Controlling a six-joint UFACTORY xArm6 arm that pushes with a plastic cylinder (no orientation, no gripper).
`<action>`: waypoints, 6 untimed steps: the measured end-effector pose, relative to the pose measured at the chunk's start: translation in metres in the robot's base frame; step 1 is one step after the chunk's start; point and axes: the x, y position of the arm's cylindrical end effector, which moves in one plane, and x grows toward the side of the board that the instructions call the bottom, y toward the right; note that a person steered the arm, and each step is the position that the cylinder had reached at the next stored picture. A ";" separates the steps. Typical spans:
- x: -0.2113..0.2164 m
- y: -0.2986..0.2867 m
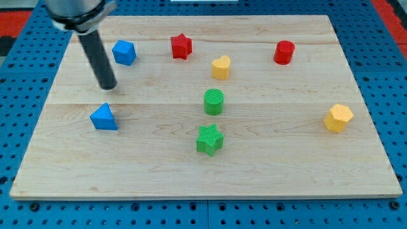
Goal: Point your arm at blue cube
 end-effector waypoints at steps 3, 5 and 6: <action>-0.011 0.034; -0.047 0.049; -0.064 0.068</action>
